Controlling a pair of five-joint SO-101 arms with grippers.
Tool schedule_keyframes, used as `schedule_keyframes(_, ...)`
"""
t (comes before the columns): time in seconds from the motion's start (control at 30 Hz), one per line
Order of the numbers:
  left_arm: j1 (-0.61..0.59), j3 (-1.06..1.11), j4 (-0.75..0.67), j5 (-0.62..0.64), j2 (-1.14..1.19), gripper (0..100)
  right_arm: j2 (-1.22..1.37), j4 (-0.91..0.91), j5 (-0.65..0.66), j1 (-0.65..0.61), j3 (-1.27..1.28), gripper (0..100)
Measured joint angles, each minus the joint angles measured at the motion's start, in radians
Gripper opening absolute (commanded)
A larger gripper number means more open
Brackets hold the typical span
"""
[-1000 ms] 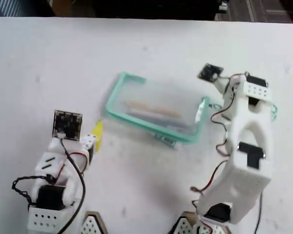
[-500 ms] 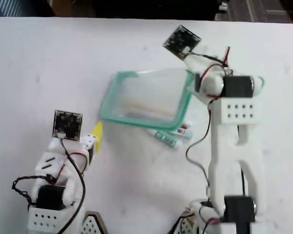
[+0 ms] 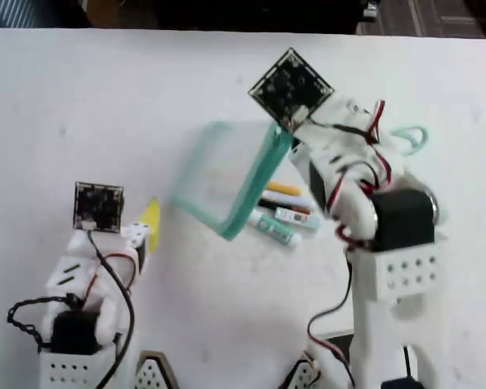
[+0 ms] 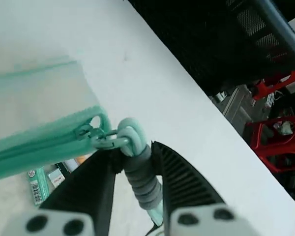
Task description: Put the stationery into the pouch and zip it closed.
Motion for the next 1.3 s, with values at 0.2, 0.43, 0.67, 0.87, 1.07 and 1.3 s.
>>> schedule_keyframes(0.2,0.000,-0.112,0.086,0.000,0.000,20,-0.086,0.025,-0.063,-0.068,-0.068,1.6)
schedule_keyframes(0.43,0.000,-0.265,0.103,0.000,-0.018,20,-0.052,0.176,-0.167,-0.203,-0.385,1.7)
schedule_keyframes(0.67,0.012,-0.407,0.117,0.000,-0.020,22,0.068,0.331,-0.227,-0.399,-0.560,1.7)
schedule_keyframes(0.87,0.109,-0.486,0.259,-0.037,-0.020,24,0.158,0.353,-0.233,-0.497,-0.566,1.7)
schedule_keyframes(1.07,0.140,-0.511,0.341,-0.140,-0.020,24,0.247,0.353,-0.233,-0.499,-0.566,1.7)
schedule_keyframes(1.3,0.183,-0.511,0.367,-0.158,-0.020,24,0.387,0.318,-0.235,-0.476,-0.566,1.7)
